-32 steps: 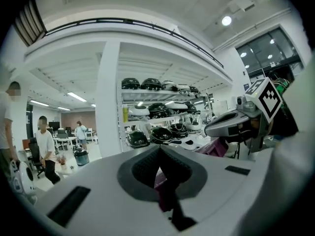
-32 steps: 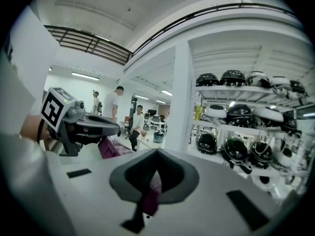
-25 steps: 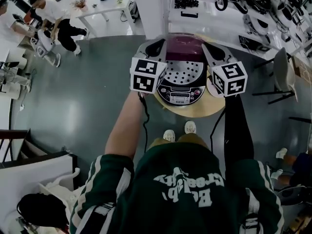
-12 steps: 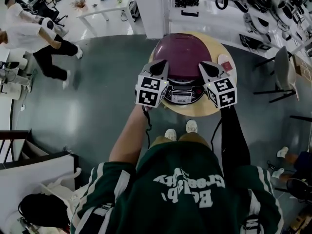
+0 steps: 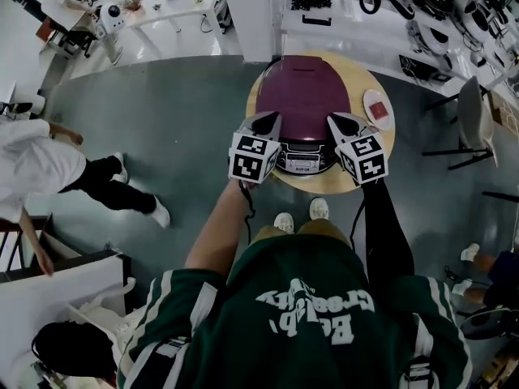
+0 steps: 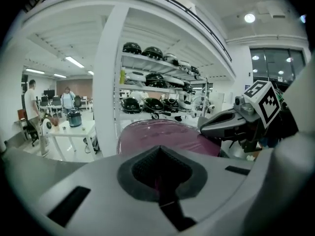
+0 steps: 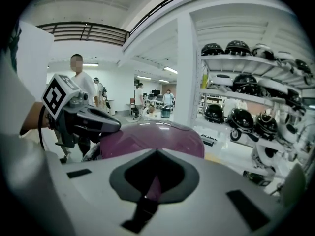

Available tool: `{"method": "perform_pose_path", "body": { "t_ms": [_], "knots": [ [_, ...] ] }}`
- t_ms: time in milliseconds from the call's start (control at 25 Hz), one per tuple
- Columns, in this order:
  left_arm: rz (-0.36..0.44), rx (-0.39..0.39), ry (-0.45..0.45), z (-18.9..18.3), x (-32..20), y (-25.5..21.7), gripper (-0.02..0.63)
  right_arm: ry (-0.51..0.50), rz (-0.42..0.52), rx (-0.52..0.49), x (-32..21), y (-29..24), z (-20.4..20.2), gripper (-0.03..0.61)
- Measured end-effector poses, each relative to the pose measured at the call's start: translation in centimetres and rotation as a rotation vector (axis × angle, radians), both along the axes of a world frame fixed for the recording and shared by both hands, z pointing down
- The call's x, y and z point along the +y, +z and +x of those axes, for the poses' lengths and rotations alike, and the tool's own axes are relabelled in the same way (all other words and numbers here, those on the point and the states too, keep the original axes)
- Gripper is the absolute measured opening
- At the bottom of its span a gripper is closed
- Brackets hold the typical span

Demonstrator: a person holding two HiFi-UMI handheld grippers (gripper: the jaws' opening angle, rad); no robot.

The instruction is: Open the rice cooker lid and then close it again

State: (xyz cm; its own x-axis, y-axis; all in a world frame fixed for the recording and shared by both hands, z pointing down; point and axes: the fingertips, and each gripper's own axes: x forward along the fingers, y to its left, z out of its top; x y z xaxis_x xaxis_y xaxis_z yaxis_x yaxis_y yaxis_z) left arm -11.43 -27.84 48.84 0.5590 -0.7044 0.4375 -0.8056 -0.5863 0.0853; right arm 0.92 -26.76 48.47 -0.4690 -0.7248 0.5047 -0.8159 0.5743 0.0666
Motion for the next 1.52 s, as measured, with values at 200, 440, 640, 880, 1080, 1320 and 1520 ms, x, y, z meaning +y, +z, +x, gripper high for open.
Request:
{"method": "perform_pose_path", "body": {
  "t_ms": [200, 440, 640, 880, 1080, 1320, 1520],
  "knots": [
    [-0.034, 0.025, -0.018, -0.1, 0.2, 1.3, 0.001, 0.02, -0.053, -0.009, 0.1, 1.4, -0.1, 0.003],
    [-0.016, 0.057, -0.046, -0.1, 0.1, 1.7, 0.001, 0.067, -0.055, -0.025, 0.0, 1.8, 0.1, 0.003],
    [-0.016, 0.052, -0.043, -0.2, 0.0, 1.8, 0.002, 0.085, -0.056, -0.022, -0.1, 1.9, 0.1, 0.003],
    [-0.024, 0.021, -0.06, -0.2, 0.0, 2.0, 0.0, 0.098, -0.085, 0.085, -0.1, 2.2, -0.2, 0.003],
    [-0.016, 0.02, -0.064, -0.2, 0.1, 2.1, 0.0, 0.099, -0.1, 0.064, 0.0, 2.3, -0.2, 0.003],
    [-0.005, 0.02, -0.064, -0.2, 0.1, 2.1, 0.0, 0.126, -0.088, 0.038, 0.0, 2.2, 0.0, 0.003],
    [0.024, 0.003, -0.077, -0.2, 0.1, 2.0, 0.0, 0.132, -0.048, 0.018, 0.0, 2.1, 0.0, 0.003]
  ]
}}
